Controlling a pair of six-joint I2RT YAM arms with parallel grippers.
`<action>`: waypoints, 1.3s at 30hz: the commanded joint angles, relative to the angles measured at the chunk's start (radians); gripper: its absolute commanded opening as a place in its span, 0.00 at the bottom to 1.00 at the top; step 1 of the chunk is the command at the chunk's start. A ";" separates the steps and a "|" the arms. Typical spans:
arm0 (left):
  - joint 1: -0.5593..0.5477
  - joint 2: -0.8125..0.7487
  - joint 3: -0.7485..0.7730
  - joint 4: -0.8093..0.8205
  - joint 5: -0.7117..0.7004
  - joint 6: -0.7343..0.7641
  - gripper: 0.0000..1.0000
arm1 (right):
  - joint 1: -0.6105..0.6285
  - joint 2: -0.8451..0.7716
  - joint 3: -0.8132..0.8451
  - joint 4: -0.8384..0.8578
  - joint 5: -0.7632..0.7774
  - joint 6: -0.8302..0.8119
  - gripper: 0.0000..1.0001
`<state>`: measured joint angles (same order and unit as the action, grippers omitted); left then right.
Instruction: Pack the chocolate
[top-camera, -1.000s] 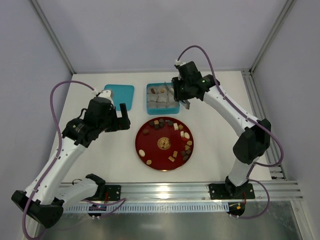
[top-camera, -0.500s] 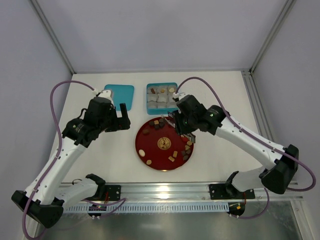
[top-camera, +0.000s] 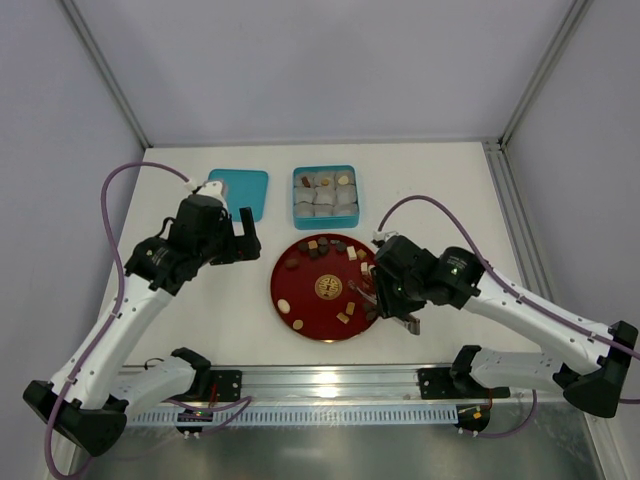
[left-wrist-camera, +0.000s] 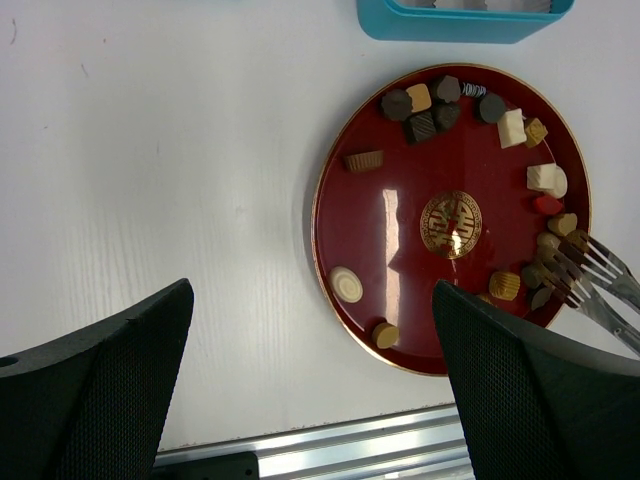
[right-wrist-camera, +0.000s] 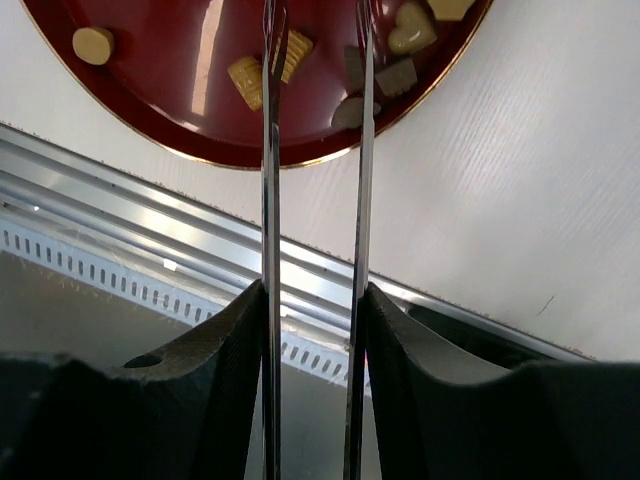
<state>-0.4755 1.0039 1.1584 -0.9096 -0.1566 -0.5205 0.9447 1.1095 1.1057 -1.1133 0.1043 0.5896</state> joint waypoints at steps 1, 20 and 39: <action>0.005 -0.016 -0.005 0.017 0.005 -0.010 1.00 | 0.017 -0.046 -0.041 -0.030 -0.040 0.084 0.44; 0.005 -0.028 -0.016 0.017 0.005 -0.013 1.00 | 0.081 0.001 -0.073 0.040 -0.083 0.130 0.43; 0.005 -0.033 -0.025 0.017 -0.003 -0.012 1.00 | 0.095 0.038 -0.095 0.086 -0.081 0.131 0.38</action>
<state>-0.4755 0.9882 1.1339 -0.9096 -0.1566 -0.5240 1.0325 1.1416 1.0023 -1.0603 0.0223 0.7136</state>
